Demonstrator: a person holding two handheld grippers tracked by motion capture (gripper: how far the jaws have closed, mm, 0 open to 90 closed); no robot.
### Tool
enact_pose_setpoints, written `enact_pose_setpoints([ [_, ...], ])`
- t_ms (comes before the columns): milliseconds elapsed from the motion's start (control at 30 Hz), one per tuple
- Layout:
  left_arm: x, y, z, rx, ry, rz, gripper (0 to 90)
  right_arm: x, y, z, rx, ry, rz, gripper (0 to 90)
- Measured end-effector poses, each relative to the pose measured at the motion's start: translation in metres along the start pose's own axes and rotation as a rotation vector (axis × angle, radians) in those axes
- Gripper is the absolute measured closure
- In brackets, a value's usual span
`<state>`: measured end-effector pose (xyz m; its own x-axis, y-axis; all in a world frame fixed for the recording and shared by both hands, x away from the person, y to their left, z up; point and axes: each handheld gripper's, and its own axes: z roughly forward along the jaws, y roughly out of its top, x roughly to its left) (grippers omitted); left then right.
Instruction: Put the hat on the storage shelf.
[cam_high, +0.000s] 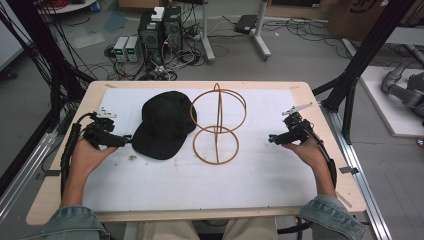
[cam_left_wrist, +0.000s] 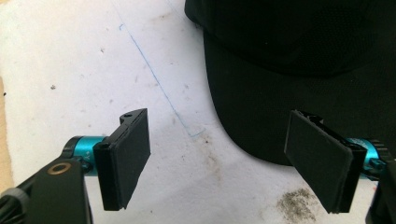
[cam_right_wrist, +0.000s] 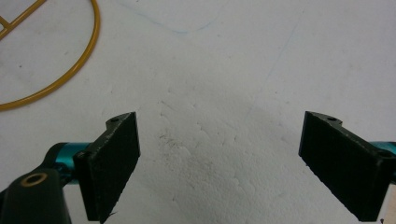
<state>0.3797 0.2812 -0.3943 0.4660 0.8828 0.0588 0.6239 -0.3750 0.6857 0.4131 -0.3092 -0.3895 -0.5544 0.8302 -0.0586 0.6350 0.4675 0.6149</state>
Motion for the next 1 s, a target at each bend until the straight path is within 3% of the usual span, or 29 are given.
enact_pose_setpoints([
  [433,-0.005,0.007,-0.002,-0.016,-0.016,0.020,26.9,0.003,0.002,0.003,0.004,0.010,-0.005,12.2],
  [600,-0.012,0.023,-0.003,-0.039,-0.044,0.042,27.9,-0.001,0.000,0.001,-0.002,0.007,0.010,12.2],
  [767,-0.016,0.035,0.000,-0.047,-0.044,0.053,27.9,-0.001,0.000,0.001,0.000,0.010,0.008,12.2],
  [1000,-0.024,0.073,0.004,-0.053,-0.071,0.095,29.4,0.000,0.000,0.003,0.005,0.010,0.011,12.2],
])
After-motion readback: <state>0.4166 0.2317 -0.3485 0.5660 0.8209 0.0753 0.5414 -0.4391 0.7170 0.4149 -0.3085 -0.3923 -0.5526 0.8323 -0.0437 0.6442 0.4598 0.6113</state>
